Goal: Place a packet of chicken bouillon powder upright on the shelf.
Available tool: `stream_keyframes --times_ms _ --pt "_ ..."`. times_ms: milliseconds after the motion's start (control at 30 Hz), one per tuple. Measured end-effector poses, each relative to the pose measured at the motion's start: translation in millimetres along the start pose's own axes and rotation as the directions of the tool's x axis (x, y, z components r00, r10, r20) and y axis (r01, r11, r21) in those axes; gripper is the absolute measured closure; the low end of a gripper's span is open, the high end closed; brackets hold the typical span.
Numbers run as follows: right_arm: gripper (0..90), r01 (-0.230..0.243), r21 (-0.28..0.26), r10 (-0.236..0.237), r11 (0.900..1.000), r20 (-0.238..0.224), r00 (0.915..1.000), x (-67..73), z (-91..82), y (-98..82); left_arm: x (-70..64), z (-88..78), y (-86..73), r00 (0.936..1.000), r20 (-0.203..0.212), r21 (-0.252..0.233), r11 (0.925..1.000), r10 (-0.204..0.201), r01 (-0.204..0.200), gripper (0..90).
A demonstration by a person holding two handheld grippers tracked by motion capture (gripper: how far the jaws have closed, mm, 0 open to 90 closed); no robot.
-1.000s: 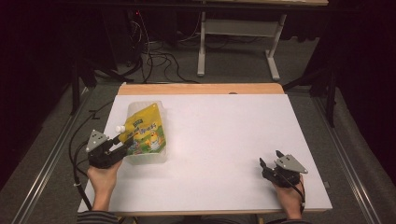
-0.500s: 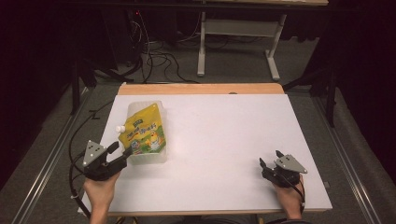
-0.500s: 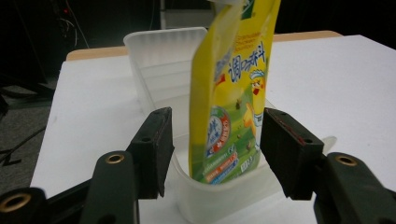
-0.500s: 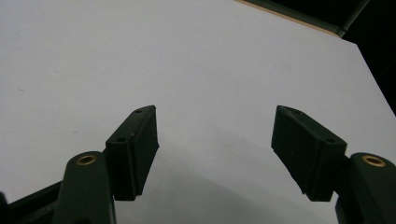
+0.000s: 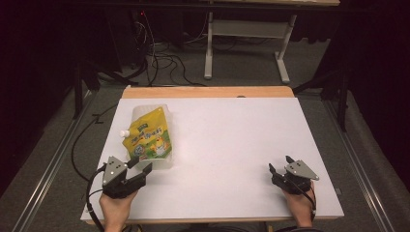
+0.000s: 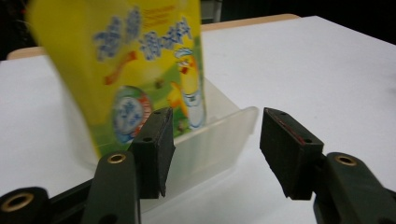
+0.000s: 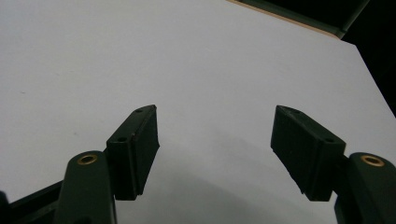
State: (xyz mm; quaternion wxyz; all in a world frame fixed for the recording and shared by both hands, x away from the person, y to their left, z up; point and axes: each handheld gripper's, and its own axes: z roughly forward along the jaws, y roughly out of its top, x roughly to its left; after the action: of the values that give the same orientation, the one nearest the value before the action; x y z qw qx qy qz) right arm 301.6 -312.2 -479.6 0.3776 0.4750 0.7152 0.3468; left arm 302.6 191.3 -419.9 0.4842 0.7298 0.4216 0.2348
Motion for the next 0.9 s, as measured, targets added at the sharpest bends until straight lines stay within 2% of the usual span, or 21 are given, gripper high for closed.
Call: stream_keyframes --times_ms 333,900 --pt "32.6 0.001 0.0 -0.001 1.0 0.0 1.0 0.2 0.2 0.0 -20.8 21.4 -2.1 0.9967 0.073 0.04 0.9985 0.033 -0.036 44.7" --pt "33.0 -0.002 0.005 0.002 1.0 -0.001 1.0 0.5 0.6 0.1 -39.6 46.6 -0.3 0.9876 0.15 0.054 0.9971 0.045 -0.054 44.4"
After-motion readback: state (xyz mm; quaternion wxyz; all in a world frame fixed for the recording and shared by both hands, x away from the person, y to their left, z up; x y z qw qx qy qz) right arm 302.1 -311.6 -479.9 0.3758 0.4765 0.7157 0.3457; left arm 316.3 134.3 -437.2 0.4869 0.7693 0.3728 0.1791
